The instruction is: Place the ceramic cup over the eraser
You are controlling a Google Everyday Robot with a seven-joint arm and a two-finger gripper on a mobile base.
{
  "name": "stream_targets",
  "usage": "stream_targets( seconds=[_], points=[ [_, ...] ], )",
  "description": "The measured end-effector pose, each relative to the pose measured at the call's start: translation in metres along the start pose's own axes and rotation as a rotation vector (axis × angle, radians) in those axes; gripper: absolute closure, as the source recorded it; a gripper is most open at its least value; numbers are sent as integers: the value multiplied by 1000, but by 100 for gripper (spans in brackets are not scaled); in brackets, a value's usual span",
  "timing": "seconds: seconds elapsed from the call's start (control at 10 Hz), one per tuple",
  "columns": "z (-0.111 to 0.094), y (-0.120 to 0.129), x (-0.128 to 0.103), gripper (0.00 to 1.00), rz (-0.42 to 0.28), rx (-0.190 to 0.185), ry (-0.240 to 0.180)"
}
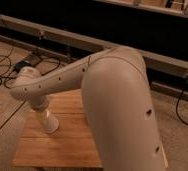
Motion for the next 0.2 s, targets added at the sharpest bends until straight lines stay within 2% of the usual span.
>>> stream_targets(
  seconds=[0.2],
  points=[
    [0,0,-1,20,0,0,-3]
  ],
)
